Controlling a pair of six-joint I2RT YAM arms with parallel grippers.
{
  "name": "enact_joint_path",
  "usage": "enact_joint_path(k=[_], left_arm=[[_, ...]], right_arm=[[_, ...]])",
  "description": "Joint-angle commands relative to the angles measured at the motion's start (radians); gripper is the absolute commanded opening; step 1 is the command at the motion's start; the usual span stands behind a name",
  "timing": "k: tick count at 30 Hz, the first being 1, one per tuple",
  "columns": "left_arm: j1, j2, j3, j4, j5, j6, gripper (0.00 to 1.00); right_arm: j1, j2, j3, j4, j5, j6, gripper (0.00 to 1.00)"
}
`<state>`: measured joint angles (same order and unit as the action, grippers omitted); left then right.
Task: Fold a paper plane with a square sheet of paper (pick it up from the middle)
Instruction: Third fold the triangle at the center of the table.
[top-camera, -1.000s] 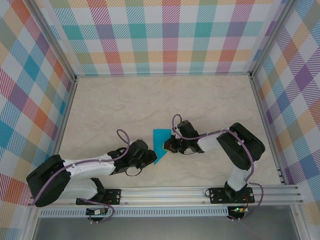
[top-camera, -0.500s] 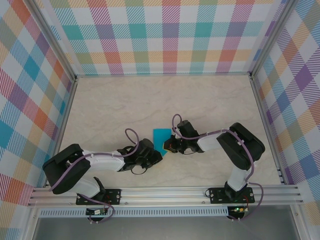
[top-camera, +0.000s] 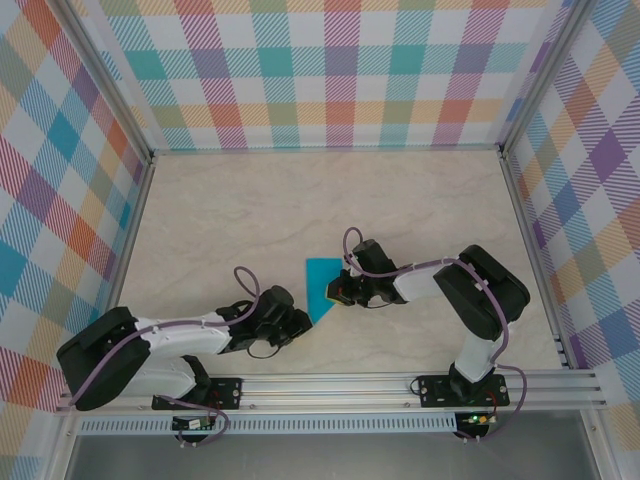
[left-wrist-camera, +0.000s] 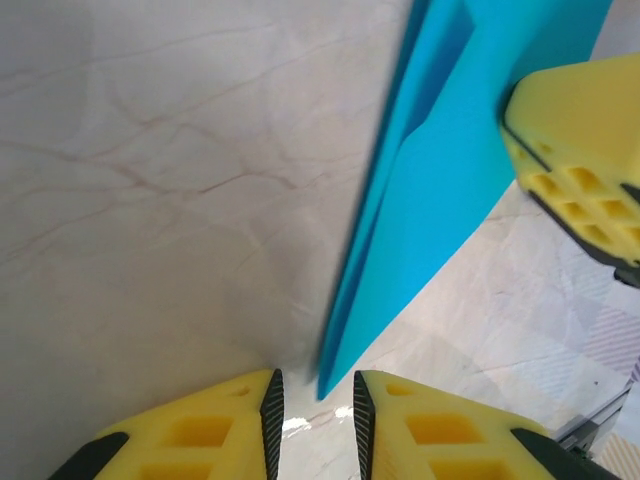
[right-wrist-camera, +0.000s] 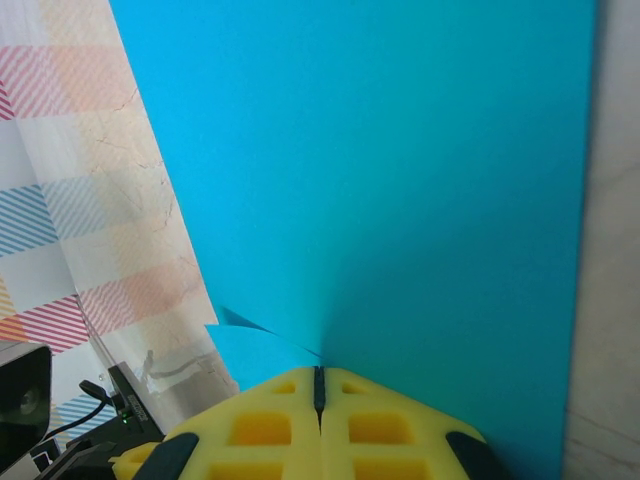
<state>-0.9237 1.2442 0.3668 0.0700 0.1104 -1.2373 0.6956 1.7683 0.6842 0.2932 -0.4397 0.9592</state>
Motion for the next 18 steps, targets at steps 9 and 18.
enact_joint_path(k=[9,18], left_arm=[[0.008,-0.153,0.012,-0.069,-0.056,0.028,0.32],[0.008,0.064,0.119,0.122,-0.020,0.044,0.31]], right_arm=[[0.003,0.045,-0.010,-0.138,0.093,0.003,0.05],[0.002,0.034,-0.016,-0.149,0.096,-0.001,0.05]])
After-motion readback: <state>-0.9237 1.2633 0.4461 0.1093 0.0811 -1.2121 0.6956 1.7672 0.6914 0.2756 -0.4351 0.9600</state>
